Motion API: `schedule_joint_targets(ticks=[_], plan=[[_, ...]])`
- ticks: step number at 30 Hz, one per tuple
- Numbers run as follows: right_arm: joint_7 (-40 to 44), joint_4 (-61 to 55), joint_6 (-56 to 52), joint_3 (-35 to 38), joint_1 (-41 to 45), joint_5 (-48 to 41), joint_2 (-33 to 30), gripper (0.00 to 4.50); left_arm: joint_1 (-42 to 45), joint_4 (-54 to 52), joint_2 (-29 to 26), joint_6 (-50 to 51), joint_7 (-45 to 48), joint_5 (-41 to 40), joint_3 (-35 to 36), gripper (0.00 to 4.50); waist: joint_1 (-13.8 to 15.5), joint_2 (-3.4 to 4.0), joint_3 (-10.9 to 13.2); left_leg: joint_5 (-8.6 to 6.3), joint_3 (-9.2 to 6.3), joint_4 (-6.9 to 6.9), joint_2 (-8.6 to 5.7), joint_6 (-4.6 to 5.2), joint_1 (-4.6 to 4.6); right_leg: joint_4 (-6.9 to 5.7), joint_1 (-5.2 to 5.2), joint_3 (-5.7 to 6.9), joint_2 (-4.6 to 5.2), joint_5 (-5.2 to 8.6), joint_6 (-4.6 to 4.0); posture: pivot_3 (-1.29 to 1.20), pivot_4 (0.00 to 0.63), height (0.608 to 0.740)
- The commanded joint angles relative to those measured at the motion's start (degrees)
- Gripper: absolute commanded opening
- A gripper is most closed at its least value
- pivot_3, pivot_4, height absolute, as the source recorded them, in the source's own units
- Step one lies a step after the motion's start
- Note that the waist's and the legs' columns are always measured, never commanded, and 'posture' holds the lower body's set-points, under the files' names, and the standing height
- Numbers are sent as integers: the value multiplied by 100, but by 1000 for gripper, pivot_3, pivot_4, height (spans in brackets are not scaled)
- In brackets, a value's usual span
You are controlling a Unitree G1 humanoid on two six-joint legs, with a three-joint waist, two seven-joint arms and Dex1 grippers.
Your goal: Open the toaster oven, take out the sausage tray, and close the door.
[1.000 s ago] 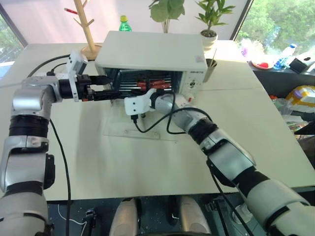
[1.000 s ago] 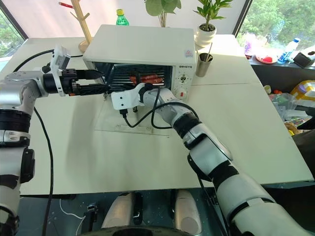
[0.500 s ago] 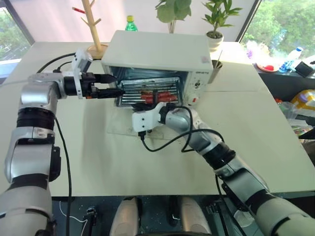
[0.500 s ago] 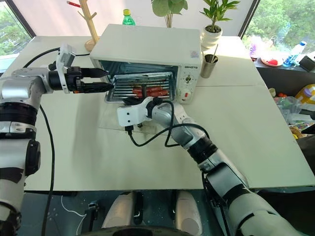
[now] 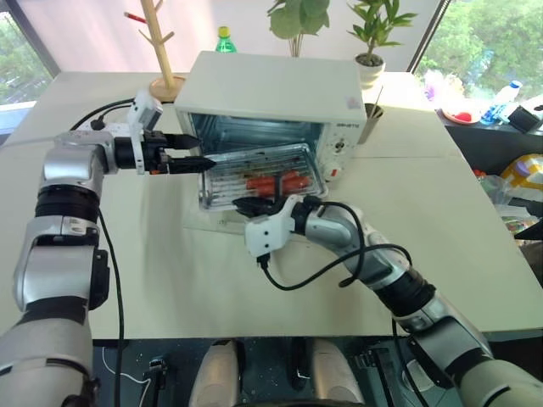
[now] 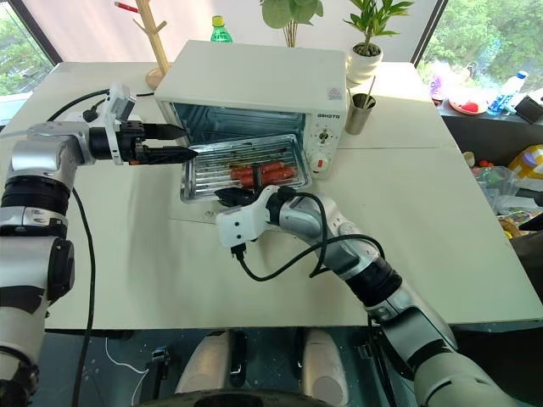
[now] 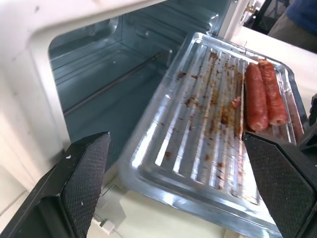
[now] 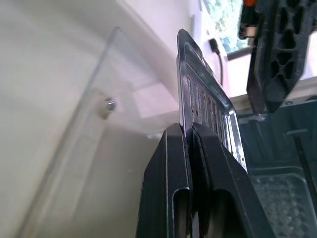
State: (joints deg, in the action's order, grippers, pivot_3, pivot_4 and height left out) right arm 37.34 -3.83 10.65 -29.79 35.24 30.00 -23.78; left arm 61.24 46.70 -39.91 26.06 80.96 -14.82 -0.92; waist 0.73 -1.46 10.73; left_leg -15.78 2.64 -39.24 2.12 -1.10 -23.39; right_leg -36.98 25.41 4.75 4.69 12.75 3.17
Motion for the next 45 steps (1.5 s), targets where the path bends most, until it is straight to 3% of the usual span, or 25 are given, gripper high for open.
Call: schedule_joint_targets(ticks=[1,8,12,18,22,30,38,41,45], plan=[[53,-252,255,319,-142,-191,-306,43,-155,-900,-472,908,257,-494,377,4500,-21,-2,1,0,0,0,0,0,0,0,0,0,0,0,1,0,150,717],[364,-536,955,368,-431,-735,-770,43,-1616,-2806,-1276,3053,8,-1605,1168,4500,-26,-1,2,0,-3,1,1,0,5,4,-1,-2,5,8,8,0,150,717],[442,-500,1333,389,-461,-975,-866,43,-2792,-3999,-1297,4232,-584,-2360,1966,4500,-32,-3,2,0,-3,1,7,0,8,5,-1,-5,6,9,9,0,150,717],[493,-394,1921,410,-433,-1216,-955,43,-3944,-5210,-546,5791,-1838,-3327,3175,4500,-56,-5,1,1,-2,1,14,-2,15,2,-1,-9,2,10,7,0,150,717],[545,-350,2173,424,-421,-1399,-953,43,-4133,-5728,172,6565,-2641,-3780,3722,4500,-44,-9,-1,2,-3,1,14,-4,22,-3,-7,-15,3,10,6,0,150,717],[748,-468,2377,415,-545,-1690,-1051,43,-4308,-5885,1476,6644,-4367,-5016,3693,4500,-37,-17,-2,3,-15,4,24,-8,52,-1,-35,-19,9,9,5,0,150,717],[750,-553,2295,501,-622,-1639,-1071,43,-3733,-5085,2117,6639,-5373,-5302,3752,4500,-27,-18,-2,2,-13,7,10,-7,96,2,-74,-19,8,13,0,0,150,717],[737,-594,2256,556,-655,-1588,-1081,0,-3640,-4802,2178,6588,-5555,-5376,3784,3687,-37,-18,-2,2,-13,8,10,-7,96,2,-74,-19,7,13,0,0,150,717],[732,-619,2243,601,-674,-1562,-1095,0,-3631,-4642,2201,6560,-5666,-5504,3742,1755,-39,-18,-2,2,-14,8,11,-7,96,2,-74,-19,6,13,-1,0,150,717]])
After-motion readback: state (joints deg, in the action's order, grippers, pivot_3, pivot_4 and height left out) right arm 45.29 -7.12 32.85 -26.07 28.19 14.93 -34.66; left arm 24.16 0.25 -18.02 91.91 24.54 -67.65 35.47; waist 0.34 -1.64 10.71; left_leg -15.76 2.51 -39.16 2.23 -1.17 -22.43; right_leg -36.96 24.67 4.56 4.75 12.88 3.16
